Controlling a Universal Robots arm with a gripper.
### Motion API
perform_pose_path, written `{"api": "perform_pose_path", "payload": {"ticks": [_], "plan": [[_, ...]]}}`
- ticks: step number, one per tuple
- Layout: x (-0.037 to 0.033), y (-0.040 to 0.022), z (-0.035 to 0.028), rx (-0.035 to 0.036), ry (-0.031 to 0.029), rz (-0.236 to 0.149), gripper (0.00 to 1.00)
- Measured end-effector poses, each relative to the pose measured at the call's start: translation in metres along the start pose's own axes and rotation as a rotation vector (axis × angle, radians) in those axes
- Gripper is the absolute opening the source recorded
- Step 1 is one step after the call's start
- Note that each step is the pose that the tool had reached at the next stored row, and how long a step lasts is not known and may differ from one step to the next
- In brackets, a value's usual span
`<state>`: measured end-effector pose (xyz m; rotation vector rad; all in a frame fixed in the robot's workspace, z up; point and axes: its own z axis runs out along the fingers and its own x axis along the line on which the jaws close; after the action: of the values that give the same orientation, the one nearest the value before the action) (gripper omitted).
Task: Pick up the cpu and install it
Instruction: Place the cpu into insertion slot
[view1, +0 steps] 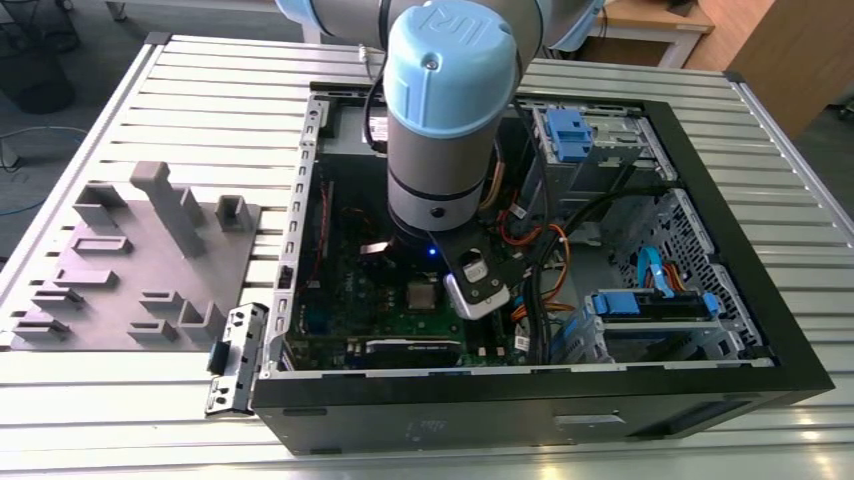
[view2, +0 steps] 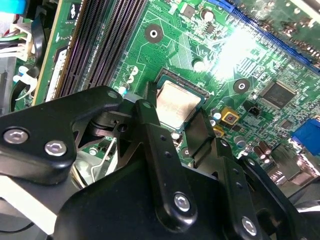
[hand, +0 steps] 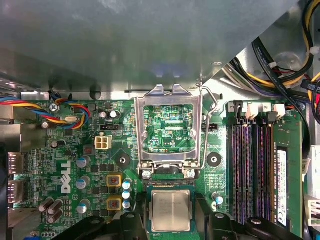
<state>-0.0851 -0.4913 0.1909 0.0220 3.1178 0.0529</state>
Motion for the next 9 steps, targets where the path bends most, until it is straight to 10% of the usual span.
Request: {"api": "perform_pose_path", "payload": {"ticks": [9], "plan": [[0.0004, -0.0007, 0.0000, -0.0013, -0.0017, -0.019, 0.47]]}}
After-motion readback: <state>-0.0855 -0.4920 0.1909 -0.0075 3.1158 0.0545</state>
